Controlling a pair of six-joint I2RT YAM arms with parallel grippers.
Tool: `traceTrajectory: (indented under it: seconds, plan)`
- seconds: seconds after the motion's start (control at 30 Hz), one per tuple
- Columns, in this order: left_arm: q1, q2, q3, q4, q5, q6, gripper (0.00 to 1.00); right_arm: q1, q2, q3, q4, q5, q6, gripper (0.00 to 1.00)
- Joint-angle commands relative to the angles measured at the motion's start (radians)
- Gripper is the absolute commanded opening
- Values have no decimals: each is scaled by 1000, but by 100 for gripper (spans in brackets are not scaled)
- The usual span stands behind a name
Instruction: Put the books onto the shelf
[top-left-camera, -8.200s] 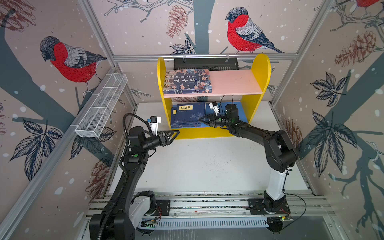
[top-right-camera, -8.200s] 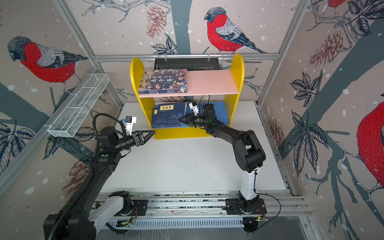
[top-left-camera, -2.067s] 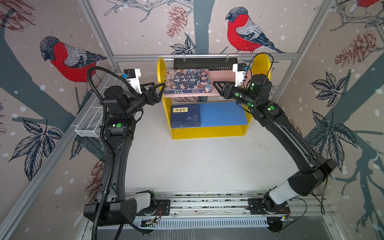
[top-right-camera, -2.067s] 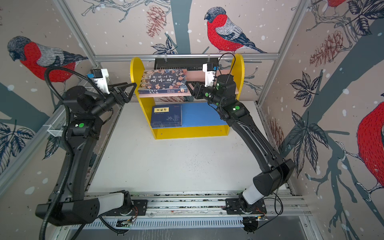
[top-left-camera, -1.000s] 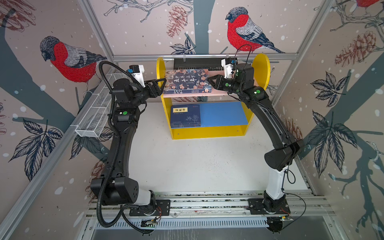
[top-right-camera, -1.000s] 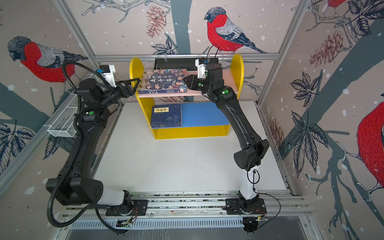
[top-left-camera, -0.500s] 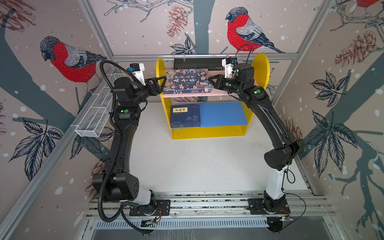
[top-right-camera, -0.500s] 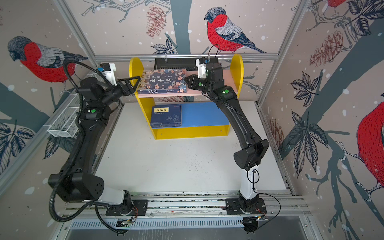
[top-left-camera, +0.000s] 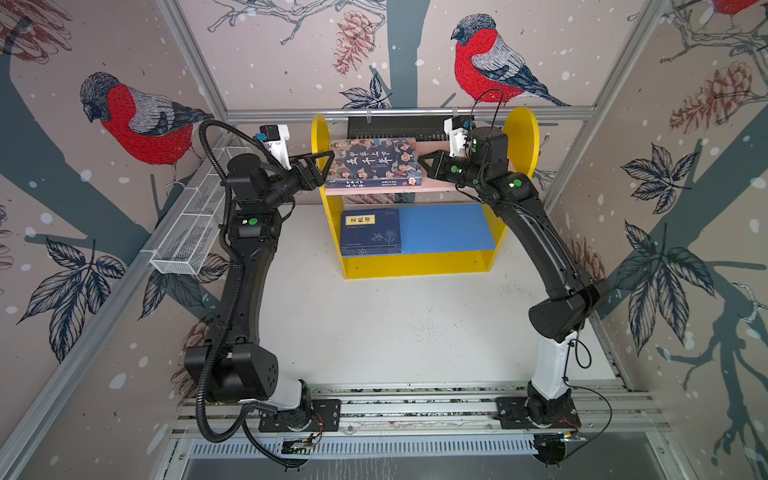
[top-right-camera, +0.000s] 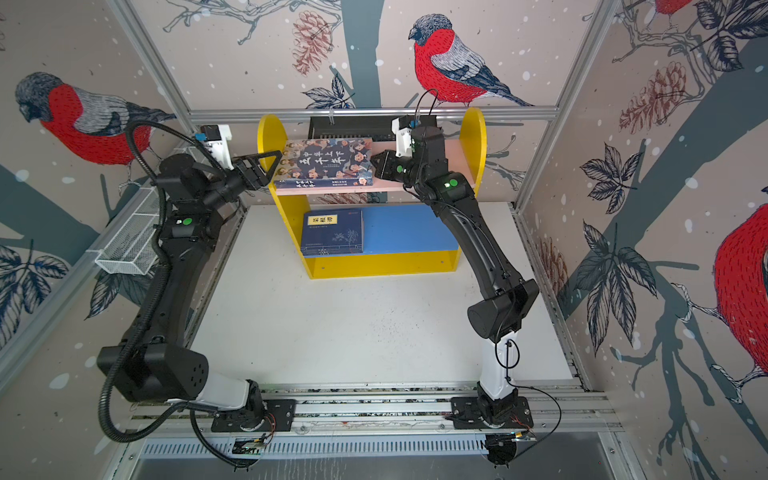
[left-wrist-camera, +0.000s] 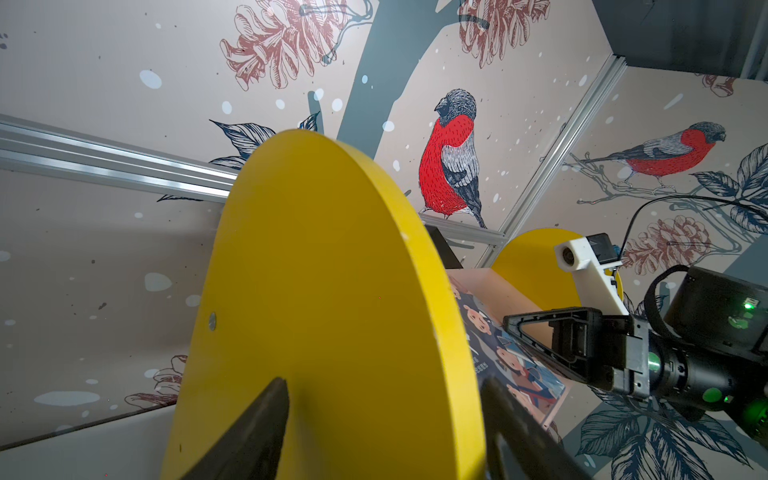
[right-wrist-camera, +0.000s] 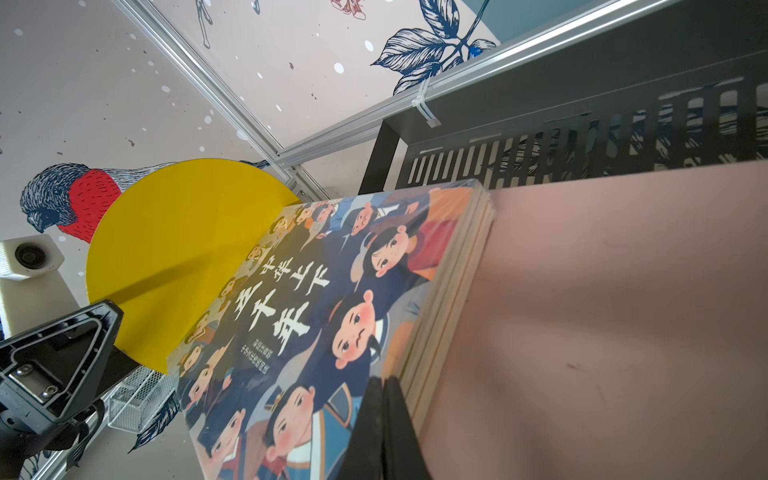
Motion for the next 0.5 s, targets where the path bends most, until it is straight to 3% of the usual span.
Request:
traceTrajectory:
  seconds: [0.0,0.1,0.2,0.3,0.37,0.47]
  plan:
    - [1,-6,-4,55,7,-3,72,24,-13,3,-43,-120,1,4]
    - [1,-8,-8,57,7,-2,72,25,-18,1,-47,-120,0,3]
    - [1,-13,-12,57,9,-3,72,24,-22,0,-56,-113,1,16]
    - [1,-13,-13,57,10,-1,73,24,-26,-3,-61,-117,4,18]
    - [1,-13,-14,57,11,-2,73,24,-24,-4,-65,-113,12,27]
    - [1,-14,-17,57,10,-3,72,24,-21,-4,-67,-116,12,26]
